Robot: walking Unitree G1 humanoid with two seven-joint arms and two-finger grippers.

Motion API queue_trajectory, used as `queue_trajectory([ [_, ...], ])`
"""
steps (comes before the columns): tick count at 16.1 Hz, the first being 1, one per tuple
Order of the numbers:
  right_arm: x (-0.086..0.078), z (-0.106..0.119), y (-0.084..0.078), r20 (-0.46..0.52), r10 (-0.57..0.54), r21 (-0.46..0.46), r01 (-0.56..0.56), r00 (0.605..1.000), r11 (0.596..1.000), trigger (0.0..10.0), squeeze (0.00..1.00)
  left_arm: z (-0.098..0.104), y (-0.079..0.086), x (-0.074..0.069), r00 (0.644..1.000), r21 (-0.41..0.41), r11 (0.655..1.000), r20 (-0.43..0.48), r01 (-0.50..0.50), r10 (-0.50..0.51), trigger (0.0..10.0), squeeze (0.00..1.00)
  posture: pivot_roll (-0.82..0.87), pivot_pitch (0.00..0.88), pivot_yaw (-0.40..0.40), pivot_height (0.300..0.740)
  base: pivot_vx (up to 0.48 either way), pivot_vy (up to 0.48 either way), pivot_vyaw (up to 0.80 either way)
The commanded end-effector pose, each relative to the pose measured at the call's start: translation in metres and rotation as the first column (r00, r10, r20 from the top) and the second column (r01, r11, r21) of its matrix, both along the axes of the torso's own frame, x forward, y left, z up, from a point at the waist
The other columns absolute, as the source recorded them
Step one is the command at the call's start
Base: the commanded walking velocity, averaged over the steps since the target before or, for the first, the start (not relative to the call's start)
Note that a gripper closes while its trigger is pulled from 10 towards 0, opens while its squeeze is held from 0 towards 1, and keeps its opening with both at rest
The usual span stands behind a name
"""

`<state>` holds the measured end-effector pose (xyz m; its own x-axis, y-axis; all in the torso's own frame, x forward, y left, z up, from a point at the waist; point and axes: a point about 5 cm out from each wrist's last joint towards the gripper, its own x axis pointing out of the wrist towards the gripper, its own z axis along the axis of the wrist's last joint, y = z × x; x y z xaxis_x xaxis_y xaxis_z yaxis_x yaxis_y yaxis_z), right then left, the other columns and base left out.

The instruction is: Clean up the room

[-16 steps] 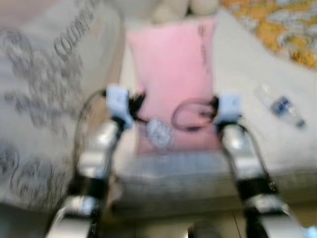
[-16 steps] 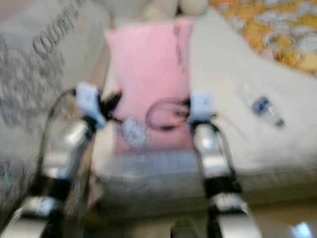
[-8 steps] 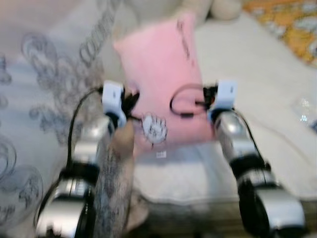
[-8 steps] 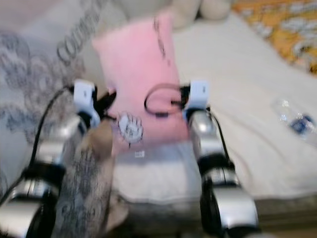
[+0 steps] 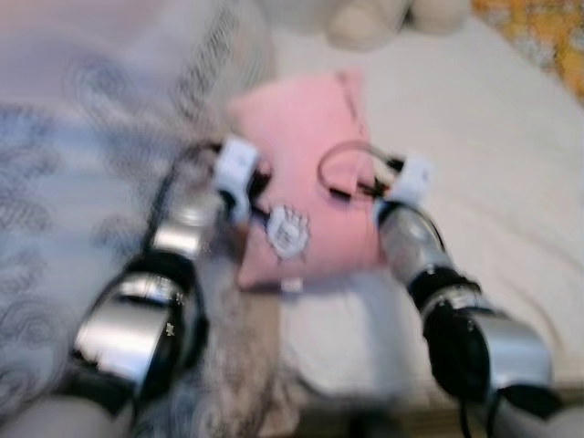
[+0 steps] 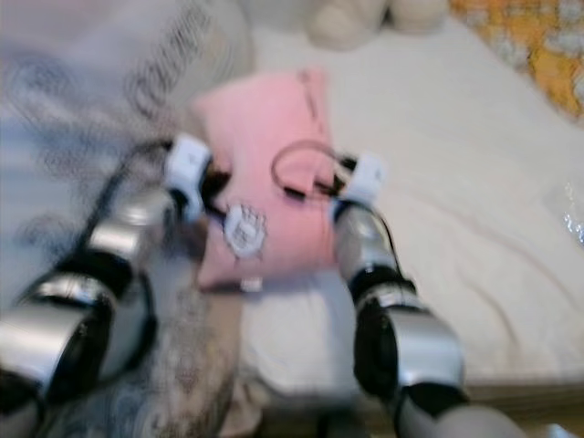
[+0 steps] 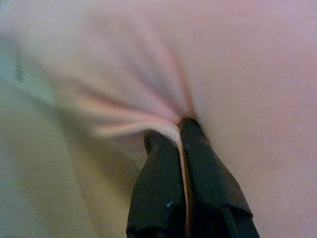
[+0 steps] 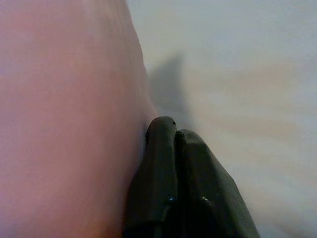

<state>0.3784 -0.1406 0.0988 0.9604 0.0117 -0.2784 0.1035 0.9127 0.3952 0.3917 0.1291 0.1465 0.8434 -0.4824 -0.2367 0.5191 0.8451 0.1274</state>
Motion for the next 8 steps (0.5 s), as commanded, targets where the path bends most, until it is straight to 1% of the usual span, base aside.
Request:
queue_trajectory([
  [1, -0.002, -0.005, 0.017, -0.035, 0.030, 0.044, -0.029, 0.999, 0.999, 0.0, 0.00, -0.001, 0.014, 0.001, 0.999, 0.040, 0.999, 0.004, -0.032, 0.032, 10.0, 0.00, -0.05, 0.098, 0.131, 0.740, 0.000, 0.000, 0.00],
  [2, -0.006, -0.013, 0.016, -0.068, 0.030, 0.049, -0.027, 0.997, 0.998, 0.0, 0.00, -0.002, 0.015, 0.001, 0.999, 0.066, 0.997, 0.004, -0.040, 0.040, 10.0, 0.00, -0.04, 0.106, 0.127, 0.740, 0.000, 0.000, 0.00],
  [4, -0.012, -0.023, 0.013, -0.110, 0.030, 0.042, -0.026, 0.993, 0.999, 0.0, 0.00, -0.004, 0.014, 0.001, 0.999, 0.067, 0.997, -0.001, -0.045, 0.045, 10.0, 0.00, -0.03, 0.122, 0.125, 0.740, 0.000, 0.000, 0.00],
  [5, -0.016, -0.030, 0.010, -0.141, 0.046, 0.013, -0.045, 0.989, 0.999, 10.0, 0.00, -0.004, 0.014, 0.001, 0.999, 0.080, 0.996, -0.004, -0.048, 0.049, 10.0, 0.00, -0.02, 0.147, 0.127, 0.740, 0.000, 0.000, 0.00],
  [6, -0.017, -0.031, 0.010, -0.145, 0.056, -0.002, -0.057, 0.988, 0.998, 10.0, 0.00, -0.004, 0.014, 0.001, 0.999, 0.078, 0.996, -0.006, -0.049, 0.050, 10.0, 0.00, -0.02, 0.156, 0.128, 0.740, 0.000, 0.000, 0.00],
  [8, -0.018, -0.033, 0.008, -0.154, 0.097, -0.080, -0.110, 0.983, 0.991, 10.0, 0.00, -0.009, 0.014, 0.000, 0.996, 0.055, 0.994, -0.017, -0.092, 0.093, 10.0, 0.00, -0.02, 0.173, 0.124, 0.740, 0.000, 0.000, 0.00],
])
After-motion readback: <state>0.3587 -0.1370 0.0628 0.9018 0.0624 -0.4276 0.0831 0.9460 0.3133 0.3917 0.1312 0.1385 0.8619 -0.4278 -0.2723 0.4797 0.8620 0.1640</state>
